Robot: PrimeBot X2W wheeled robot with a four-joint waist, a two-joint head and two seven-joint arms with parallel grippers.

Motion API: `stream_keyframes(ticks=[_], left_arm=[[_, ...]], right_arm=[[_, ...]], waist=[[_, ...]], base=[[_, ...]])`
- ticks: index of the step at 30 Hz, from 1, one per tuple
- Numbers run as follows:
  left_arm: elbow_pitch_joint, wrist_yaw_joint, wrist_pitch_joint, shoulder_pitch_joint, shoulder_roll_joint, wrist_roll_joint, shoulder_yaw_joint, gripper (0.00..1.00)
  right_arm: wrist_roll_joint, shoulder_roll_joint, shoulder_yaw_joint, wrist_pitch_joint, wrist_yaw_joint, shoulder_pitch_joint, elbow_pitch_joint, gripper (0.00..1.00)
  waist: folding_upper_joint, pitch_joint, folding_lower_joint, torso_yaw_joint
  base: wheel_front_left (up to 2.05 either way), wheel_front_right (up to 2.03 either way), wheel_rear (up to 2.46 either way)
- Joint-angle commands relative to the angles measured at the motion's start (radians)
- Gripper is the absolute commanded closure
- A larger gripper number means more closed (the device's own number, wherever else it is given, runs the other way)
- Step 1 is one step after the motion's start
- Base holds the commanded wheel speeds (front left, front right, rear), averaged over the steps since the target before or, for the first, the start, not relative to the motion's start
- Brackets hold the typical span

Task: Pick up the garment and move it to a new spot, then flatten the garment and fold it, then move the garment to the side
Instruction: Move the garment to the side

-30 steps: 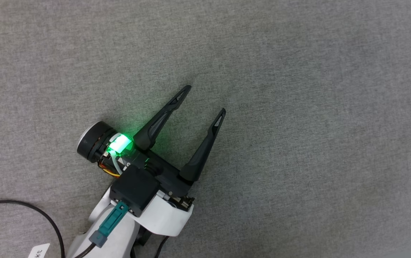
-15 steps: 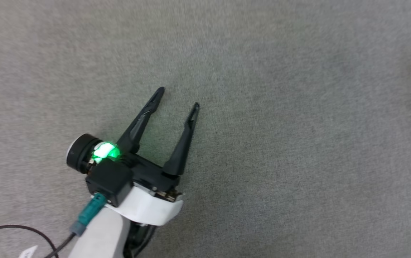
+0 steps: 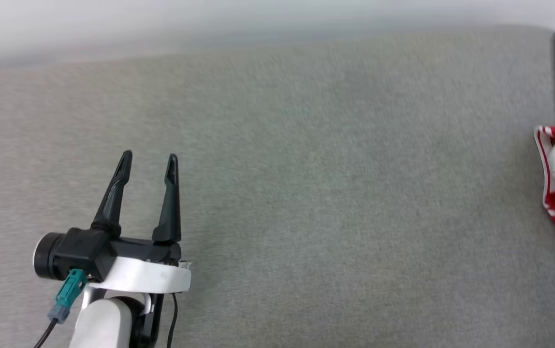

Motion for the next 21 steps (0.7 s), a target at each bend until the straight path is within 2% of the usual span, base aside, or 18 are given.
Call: stream_keyframes(ticks=[1, 4, 5, 6, 10, 17, 21], left_arm=[[0.01, 0.005, -0.002, 0.02, -0.005, 0.009, 0.012, 0.0], [0.036, 0.006, -0.002, 0.042, -0.016, 0.013, 0.021, 0.0], [0.036, 0.006, -0.002, 0.042, -0.016, 0.013, 0.021, 0.0], [0.055, 0.004, -0.002, 0.055, -0.021, 0.016, 0.023, 0.0], [0.095, 0.002, -0.002, 0.092, -0.034, 0.004, 0.033, 0.0], [0.132, -0.012, -0.002, 0.145, -0.049, 0.012, 0.03, 0.0], [0.141, -0.014, -0.002, 0.166, -0.057, 0.005, 0.042, 0.0]], right_arm=[[0.005, 0.041, -0.006, -0.023, -0.001, 0.065, -0.042, 0.0], [0.011, 0.122, -0.029, -0.051, -0.001, 0.168, -0.116, 0.0], [0.011, 0.122, -0.029, -0.051, -0.001, 0.168, -0.116, 0.0], [0.017, 0.171, -0.06, -0.066, -0.001, 0.244, -0.156, 0.0], [0.018, 0.243, -0.069, -0.101, -0.001, 0.387, -0.224, 0.0], [0.064, 0.315, -0.099, -0.164, -0.001, 0.533, -0.222, 0.0], [0.054, 0.334, -0.066, -0.198, -0.001, 0.587, -0.198, 0.0]], waist=[[0.0, -0.075, 0.0002, 0.057], [0.0, -0.108, 0.0002, 0.083], [0.0, -0.108, 0.0002, 0.083], [0.0, -0.127, 0.0002, 0.101], [0.0, -0.163, 0.0002, 0.121], [0.0, -0.203, 0.0002, 0.13], [0.0, -0.21, 0.0002, 0.131]], base=[[0.0, 0.0, 0.0], [0.0, 0.0, 0.0], [0.0, 0.0, 0.0], [0.0, 0.0, 0.0], [0.0, 0.0, 0.0], [0.0, 0.0, 0.0], [0.0, 0.0, 0.0]])
